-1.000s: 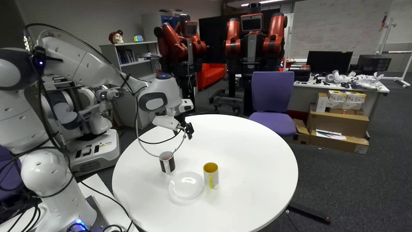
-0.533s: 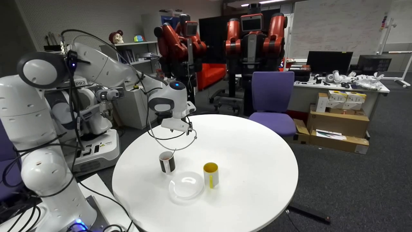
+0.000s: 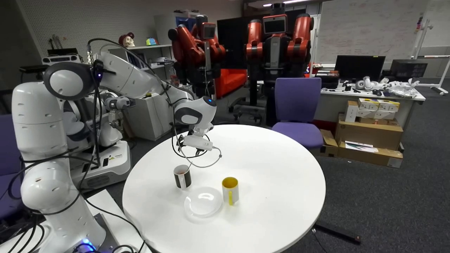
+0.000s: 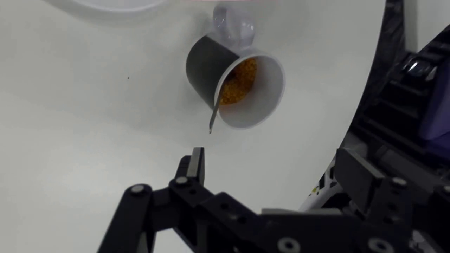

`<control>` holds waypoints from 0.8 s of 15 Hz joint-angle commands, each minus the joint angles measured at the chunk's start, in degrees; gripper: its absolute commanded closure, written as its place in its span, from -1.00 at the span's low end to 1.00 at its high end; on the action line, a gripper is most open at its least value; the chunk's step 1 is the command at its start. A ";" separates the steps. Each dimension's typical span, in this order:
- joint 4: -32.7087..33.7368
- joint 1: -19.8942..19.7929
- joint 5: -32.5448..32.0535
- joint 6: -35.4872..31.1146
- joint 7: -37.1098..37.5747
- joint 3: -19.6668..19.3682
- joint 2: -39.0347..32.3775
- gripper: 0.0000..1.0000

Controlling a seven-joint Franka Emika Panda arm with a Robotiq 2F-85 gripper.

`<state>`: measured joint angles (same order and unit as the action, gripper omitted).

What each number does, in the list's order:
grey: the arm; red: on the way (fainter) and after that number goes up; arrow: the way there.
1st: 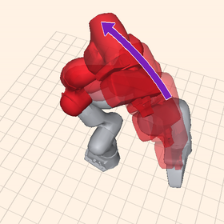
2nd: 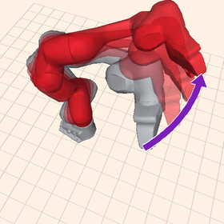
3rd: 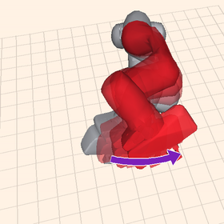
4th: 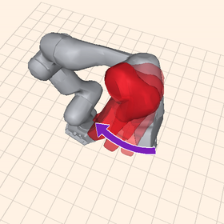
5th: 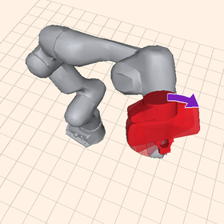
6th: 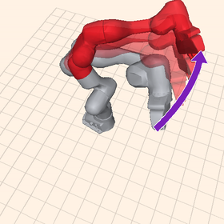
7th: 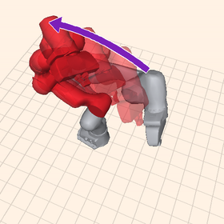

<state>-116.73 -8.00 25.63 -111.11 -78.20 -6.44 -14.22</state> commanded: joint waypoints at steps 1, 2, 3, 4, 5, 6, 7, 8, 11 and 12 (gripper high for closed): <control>5.29 -0.70 -8.52 5.76 2.18 0.76 -3.48 -1.00; 5.40 -0.37 -10.67 4.37 3.02 0.84 -3.74 -1.00; 5.12 0.23 -13.19 1.75 4.91 0.87 -3.90 -1.00; 4.94 0.39 -14.45 -0.33 6.06 1.14 -4.03 -1.00; 4.63 0.33 -14.62 -2.45 7.31 1.63 -4.06 -1.00; 4.16 0.46 -14.68 -4.89 9.01 2.02 -4.05 -1.00; 3.53 0.58 -13.98 -7.68 10.57 2.49 -4.08 -1.00; 3.04 0.73 -13.54 -10.02 12.38 2.95 -4.17 -1.00; 1.93 0.59 -13.25 -13.55 15.83 4.54 -4.39 -1.00; 1.66 0.52 -13.42 -13.76 16.43 4.94 -4.46 -1.00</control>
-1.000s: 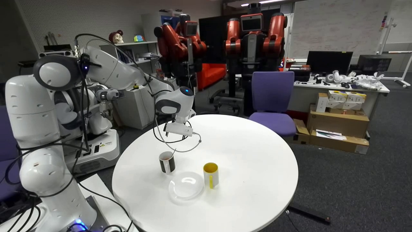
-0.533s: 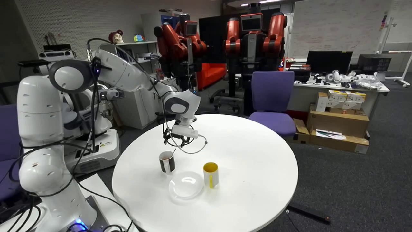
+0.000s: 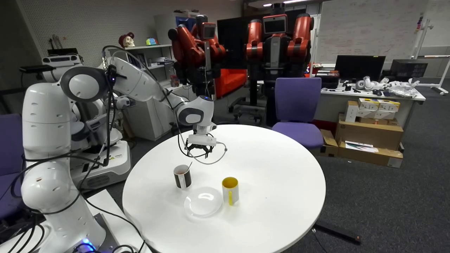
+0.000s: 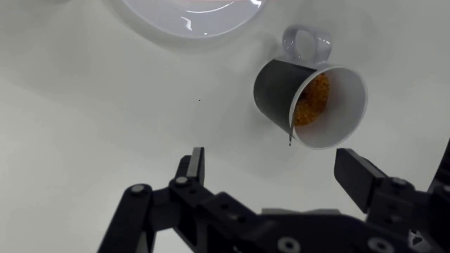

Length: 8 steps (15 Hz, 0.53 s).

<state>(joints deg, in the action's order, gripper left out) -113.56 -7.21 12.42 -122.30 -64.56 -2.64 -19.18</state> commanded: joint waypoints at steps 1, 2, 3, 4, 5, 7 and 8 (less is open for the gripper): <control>-1.80 -0.42 -0.05 -2.38 3.02 1.54 0.50 -1.00; -1.96 -0.65 0.54 -1.43 2.93 1.98 0.55 -1.00; -2.10 -0.74 0.87 -0.93 2.97 2.29 0.57 -1.00; -2.34 -0.78 0.97 -0.89 2.89 2.51 0.63 -1.00; -2.50 -0.94 1.34 -0.69 2.76 2.71 0.62 -1.00; -3.08 -1.28 1.79 0.09 2.42 2.90 0.76 -1.00; -3.44 -1.45 2.25 0.54 2.21 2.99 0.92 -1.00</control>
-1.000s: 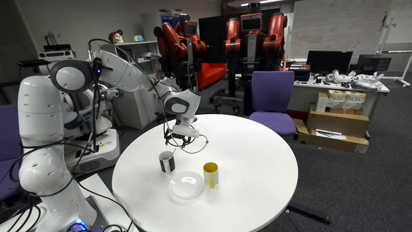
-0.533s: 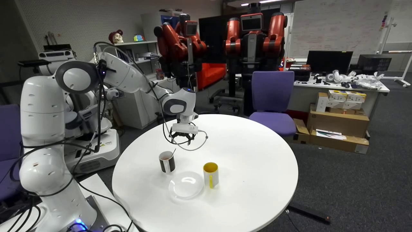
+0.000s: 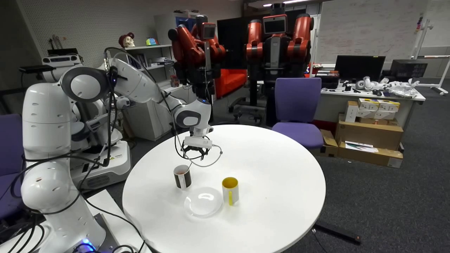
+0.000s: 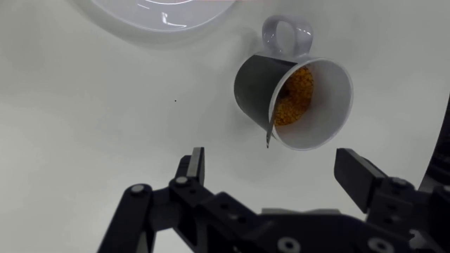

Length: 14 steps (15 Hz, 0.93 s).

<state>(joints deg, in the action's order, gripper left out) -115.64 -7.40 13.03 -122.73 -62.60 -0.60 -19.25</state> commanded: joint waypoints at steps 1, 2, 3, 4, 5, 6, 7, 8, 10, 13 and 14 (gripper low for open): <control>-1.57 -1.46 2.38 1.85 0.05 1.08 1.10 -1.00; -1.97 -1.66 3.28 2.39 -0.56 1.26 1.47 -1.00; -2.49 -1.66 3.69 2.03 -1.11 1.26 2.09 -1.00; -0.80 -0.90 1.85 1.27 0.08 0.78 0.01 -1.00; -0.84 -0.88 1.87 1.26 0.08 0.80 -0.02 -1.00; -0.84 -0.86 1.84 1.26 0.09 0.81 -0.05 -1.00; -0.83 -0.86 1.84 1.26 0.09 0.81 -0.07 -1.00; -0.83 -0.86 1.84 1.26 0.09 0.82 -0.09 -1.00; -1.12 -1.20 2.01 1.77 0.58 0.47 0.14 -1.00; 0.14 -1.98 1.90 4.10 0.47 0.19 -0.50 -1.00; 0.41 -2.26 1.87 4.49 0.37 0.15 -0.61 -1.00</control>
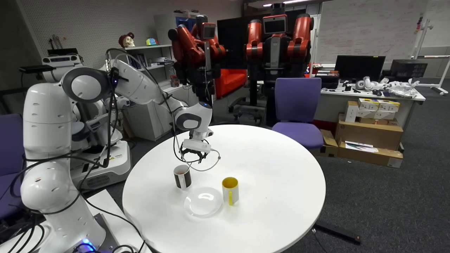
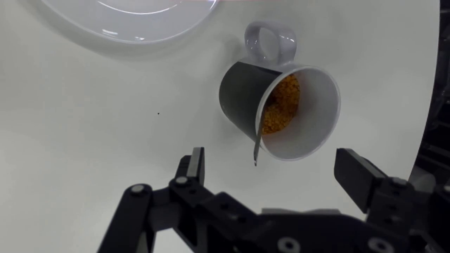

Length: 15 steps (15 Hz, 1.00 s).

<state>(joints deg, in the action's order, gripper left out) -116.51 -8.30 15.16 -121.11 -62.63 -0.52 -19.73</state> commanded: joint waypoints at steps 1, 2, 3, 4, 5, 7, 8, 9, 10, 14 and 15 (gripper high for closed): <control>1.98 -1.76 -0.09 4.09 0.21 0.06 -0.49 -1.00; 2.50 -2.10 -0.05 4.92 0.14 0.00 -0.92 -1.00; 2.99 -2.34 0.07 5.85 0.17 -0.03 -1.30 -1.00; 3.66 -2.65 0.33 6.72 -0.30 0.09 -1.89 -1.00; 4.23 -2.80 0.46 7.49 -0.45 0.19 -2.33 -1.00; 5.45 -2.85 0.55 8.39 -0.42 0.40 -3.08 -1.00; 6.04 -2.74 0.54 8.38 -0.19 0.47 -3.50 -1.00; 6.61 -2.77 0.85 8.26 -0.39 0.69 -4.05 -1.00; 7.07 -2.74 1.10 7.70 -0.41 0.92 -4.67 -1.00; 10.09 -3.09 2.17 8.96 -0.92 2.24 -7.87 -1.00; 10.79 -3.26 2.47 9.44 -1.17 2.56 -8.57 -1.00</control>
<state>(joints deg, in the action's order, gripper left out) -109.52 -10.40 16.10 -114.91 -62.74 0.79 -25.83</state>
